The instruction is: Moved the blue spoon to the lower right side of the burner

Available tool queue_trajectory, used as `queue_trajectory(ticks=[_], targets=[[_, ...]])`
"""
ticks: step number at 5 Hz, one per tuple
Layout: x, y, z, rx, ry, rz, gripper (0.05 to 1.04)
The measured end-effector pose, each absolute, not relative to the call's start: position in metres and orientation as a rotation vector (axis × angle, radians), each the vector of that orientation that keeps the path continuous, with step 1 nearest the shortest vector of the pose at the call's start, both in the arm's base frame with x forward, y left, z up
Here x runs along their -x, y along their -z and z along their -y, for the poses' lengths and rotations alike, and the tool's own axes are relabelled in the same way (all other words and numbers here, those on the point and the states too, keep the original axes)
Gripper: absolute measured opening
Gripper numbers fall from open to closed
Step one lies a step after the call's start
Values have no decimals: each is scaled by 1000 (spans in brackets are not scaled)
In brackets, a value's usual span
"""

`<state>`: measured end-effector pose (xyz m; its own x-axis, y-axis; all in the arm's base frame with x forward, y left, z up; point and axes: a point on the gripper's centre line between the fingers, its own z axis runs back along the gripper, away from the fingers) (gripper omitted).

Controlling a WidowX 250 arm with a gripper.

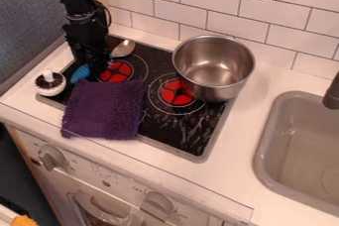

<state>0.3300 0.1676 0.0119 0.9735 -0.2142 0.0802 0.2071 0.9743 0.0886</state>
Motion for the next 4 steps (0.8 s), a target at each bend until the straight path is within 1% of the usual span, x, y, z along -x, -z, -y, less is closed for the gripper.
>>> queue_trajectory(ticks=[1,2,3,4], targets=[[-330,-12,-166,-80,217,82,416],[-331,-11,-165,-79,227,101,416],[-337,-20,-165,-91,224,163,416],[-344,-51,-164,-121,257,226,416]])
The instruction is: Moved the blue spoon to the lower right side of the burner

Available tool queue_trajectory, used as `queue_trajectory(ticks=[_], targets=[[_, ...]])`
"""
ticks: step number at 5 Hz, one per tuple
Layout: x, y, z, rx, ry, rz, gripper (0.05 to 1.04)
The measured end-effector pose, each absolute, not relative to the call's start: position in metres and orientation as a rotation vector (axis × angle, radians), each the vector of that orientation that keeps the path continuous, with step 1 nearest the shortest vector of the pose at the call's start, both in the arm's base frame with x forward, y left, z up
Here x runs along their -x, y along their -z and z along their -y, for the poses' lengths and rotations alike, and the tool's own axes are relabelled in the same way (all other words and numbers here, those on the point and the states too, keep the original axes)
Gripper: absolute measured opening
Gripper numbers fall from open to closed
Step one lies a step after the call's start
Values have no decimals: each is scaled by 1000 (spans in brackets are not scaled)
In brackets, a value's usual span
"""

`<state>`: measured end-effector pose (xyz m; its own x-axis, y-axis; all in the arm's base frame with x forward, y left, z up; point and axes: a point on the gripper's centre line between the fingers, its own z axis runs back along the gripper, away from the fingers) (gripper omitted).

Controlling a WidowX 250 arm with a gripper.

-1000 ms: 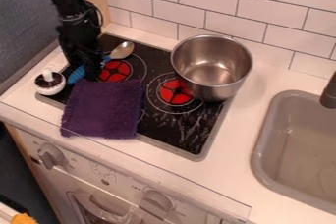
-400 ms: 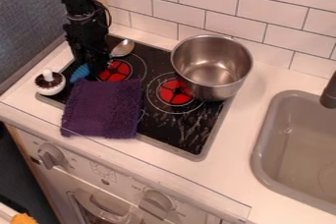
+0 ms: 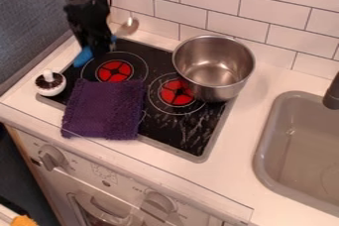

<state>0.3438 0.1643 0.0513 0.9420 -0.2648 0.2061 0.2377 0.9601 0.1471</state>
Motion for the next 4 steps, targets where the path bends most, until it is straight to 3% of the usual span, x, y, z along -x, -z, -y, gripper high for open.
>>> queue_trajectory(ticks=[2,4], targets=[[-346,-113,-137,-161,320,336,416],[-317,-141,-95,-58,543,399,416]])
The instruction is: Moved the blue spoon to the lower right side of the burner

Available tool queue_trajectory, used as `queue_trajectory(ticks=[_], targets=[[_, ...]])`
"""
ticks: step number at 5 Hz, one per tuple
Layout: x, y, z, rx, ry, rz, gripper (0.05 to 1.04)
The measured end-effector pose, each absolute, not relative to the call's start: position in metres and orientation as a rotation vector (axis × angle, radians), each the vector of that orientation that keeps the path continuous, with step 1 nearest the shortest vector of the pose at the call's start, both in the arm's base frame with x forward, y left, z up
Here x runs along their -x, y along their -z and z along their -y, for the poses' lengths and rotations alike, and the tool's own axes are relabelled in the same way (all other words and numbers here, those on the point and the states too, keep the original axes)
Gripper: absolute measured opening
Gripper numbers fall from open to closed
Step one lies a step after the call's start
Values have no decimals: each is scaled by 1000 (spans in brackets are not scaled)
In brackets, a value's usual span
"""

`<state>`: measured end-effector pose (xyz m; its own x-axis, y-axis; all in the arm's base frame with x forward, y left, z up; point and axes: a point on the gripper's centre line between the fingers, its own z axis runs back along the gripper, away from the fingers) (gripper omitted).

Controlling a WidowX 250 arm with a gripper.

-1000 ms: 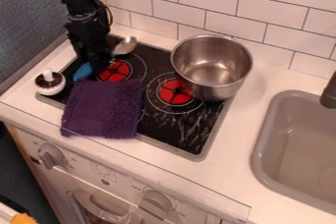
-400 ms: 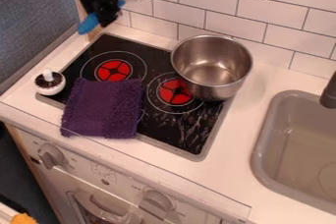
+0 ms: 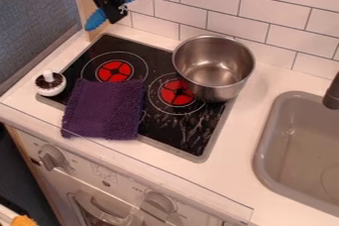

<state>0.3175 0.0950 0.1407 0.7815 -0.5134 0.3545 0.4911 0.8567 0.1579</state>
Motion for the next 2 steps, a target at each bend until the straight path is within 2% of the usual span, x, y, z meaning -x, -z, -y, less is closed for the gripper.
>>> queue_trajectory(ticks=[2], targets=[[-277,-152,-71,-22,774,441,416]])
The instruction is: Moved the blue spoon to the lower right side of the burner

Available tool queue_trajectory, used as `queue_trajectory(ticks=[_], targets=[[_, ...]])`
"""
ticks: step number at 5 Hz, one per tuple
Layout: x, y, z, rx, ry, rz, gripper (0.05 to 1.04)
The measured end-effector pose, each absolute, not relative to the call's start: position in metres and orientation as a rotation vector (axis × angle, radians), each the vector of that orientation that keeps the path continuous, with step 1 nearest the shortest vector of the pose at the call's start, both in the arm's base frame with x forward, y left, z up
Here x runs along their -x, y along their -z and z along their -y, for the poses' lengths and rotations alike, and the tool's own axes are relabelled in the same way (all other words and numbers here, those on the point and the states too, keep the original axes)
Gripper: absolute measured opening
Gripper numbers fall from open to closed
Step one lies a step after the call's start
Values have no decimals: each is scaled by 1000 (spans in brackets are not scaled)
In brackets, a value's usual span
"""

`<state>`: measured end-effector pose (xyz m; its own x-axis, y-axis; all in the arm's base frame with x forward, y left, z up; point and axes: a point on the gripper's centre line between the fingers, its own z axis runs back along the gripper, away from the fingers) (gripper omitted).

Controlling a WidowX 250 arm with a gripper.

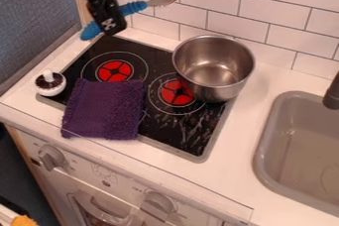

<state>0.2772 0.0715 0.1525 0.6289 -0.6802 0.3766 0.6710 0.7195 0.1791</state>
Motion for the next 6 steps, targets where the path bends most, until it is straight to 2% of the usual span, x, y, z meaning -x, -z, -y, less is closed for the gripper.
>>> queue_trajectory(ticks=[2,3,5,6], targets=[[-251,-144,-62,12,1064,444,416],[-245,-134,-61,-2,1192,426,416],[-250,-83,-57,-22,1261,288,416],[-251,-63,-52,-30,1254,260,416]])
